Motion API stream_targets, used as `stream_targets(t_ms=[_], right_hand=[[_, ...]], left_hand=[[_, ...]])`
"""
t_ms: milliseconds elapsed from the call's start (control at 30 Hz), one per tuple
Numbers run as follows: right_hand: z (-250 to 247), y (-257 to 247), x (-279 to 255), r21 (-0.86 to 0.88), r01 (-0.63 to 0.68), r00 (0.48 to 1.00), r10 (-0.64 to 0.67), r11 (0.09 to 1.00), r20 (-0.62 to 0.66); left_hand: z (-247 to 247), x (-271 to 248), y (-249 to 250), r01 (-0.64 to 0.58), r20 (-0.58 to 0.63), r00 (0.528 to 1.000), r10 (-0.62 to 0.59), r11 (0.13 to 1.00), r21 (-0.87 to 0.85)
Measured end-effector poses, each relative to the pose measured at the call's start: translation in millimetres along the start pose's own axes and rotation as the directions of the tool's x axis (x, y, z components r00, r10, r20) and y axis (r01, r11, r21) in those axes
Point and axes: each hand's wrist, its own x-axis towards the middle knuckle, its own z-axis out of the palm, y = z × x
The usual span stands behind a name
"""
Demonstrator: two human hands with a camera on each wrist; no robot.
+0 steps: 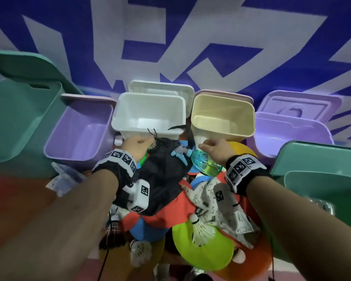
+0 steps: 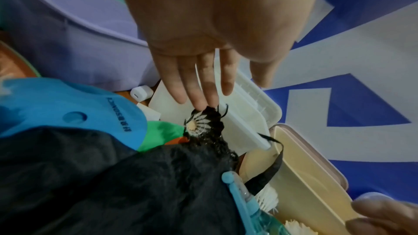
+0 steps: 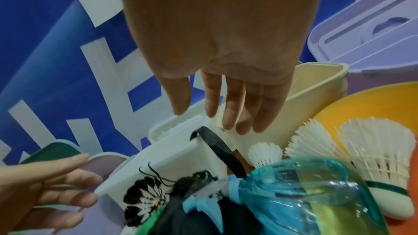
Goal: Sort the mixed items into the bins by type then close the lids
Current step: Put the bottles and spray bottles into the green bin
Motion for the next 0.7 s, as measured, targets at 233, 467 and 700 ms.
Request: stream_targets(t_ms=[233, 467, 700], right_hand=[[21.7, 29.1, 30.4, -0.229, -0.037, 0.994, 0.060, 0.973, 0.091], [32.9, 47.9, 50.5, -0.498, 0.044, 0.984, 0.048, 0.866, 0.171], [45.0, 59.8, 64.0, -0.687, 0.130, 0.986, -0.018, 0.715, 0.168]], left_hand=[[20.4, 4.5, -16.9, 0.082, -0.011, 0.997, -0.081, 0.988, 0.132], [33.6, 6.3, -41.1, 0.197, -0.035, 0.980, -0.195, 0.976, 0.093], [43.6, -1.6, -49.3, 0.219, -0.050, 0.975, -0.217, 0.974, 0.052]])
